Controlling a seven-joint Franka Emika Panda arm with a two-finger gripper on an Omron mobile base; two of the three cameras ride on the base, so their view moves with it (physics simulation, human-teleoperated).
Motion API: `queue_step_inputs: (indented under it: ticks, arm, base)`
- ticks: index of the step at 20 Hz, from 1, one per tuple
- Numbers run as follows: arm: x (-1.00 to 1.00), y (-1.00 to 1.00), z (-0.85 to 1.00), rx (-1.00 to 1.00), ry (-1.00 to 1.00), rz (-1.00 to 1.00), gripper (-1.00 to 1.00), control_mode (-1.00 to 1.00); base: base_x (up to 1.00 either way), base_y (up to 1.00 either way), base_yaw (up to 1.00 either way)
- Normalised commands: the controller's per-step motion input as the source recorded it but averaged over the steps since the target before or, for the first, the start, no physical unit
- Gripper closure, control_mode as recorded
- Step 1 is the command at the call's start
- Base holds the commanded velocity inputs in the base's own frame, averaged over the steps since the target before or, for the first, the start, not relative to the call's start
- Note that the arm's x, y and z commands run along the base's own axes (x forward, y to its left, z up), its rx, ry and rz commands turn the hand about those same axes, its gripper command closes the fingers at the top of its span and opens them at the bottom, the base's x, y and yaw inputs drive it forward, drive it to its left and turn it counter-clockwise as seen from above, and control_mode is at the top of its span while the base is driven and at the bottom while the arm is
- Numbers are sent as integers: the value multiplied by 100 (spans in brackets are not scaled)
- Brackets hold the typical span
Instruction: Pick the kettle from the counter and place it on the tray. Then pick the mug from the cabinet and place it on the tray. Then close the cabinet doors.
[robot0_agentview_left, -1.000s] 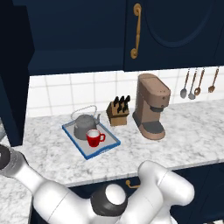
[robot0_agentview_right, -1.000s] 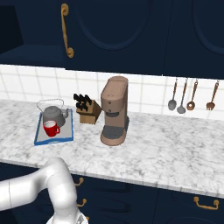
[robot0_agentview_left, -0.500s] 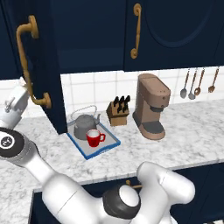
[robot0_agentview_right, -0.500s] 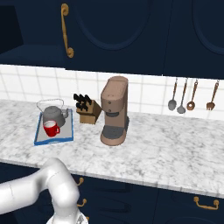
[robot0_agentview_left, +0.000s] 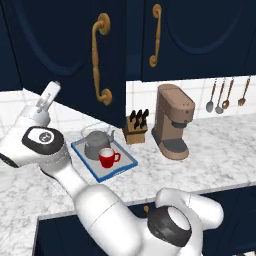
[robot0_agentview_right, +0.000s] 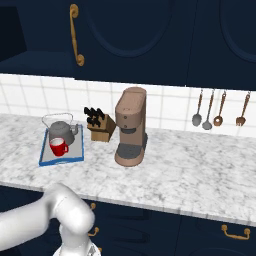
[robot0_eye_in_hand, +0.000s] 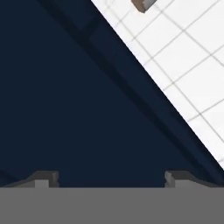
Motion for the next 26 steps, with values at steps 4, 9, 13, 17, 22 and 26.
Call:
queue_step_inputs:
  ticks: [4, 9, 13, 17, 22, 26]
  arm:
    - [65, -63, 7, 0, 23, 31, -100, -100]
    - [75, -53, 1, 0, 25, 35, -100, -100]
    - [79, -39, 0, 0, 32, 34, -100, -100]
    - [81, -28, 0, 0, 35, 34, -100, -100]
    - [85, -12, -1, 0, 36, 29, -100, -100]
    - [76, 0, -13, 0, 32, 23, -100, -100]
  base:
    - [0, 0, 0]
    - [0, 0, 0]
    - [0, 0, 0]
    - [0, 0, 0]
    - [0, 0, 0]
    - [0, 0, 0]
